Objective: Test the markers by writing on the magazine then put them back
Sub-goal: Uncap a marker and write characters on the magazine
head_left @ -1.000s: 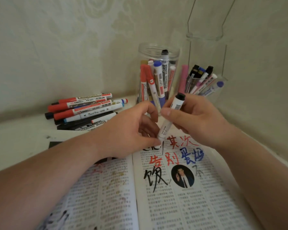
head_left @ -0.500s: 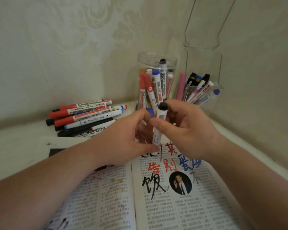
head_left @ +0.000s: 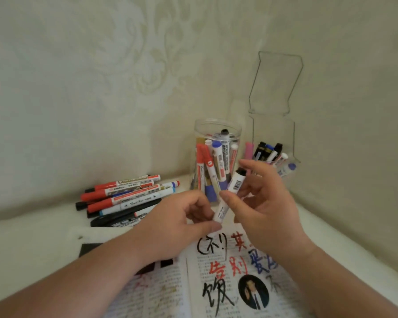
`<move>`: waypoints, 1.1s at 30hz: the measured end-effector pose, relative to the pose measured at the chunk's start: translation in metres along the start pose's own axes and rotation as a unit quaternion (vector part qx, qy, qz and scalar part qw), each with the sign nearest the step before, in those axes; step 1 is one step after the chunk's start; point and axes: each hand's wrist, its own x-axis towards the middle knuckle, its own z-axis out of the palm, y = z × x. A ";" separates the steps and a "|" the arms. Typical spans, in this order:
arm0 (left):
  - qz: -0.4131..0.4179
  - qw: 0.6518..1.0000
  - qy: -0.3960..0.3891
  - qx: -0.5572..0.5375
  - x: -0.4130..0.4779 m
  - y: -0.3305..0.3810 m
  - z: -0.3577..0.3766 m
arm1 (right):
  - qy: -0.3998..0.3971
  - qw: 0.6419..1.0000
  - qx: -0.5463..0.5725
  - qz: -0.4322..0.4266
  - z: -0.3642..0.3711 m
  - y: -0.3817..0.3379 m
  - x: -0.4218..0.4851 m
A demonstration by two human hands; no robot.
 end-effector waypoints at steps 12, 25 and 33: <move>0.028 0.999 0.001 0.044 0.001 -0.006 -0.007 | 0.157 0.974 -0.125 -0.106 -0.031 -0.074 0.143; 0.027 0.998 -0.013 0.058 0.000 -0.004 -0.007 | -0.158 0.912 -0.368 0.093 -0.005 -0.049 0.127; 0.035 0.997 -0.011 0.068 0.001 -0.007 -0.007 | -0.080 0.871 -0.447 0.186 -0.082 -0.056 0.128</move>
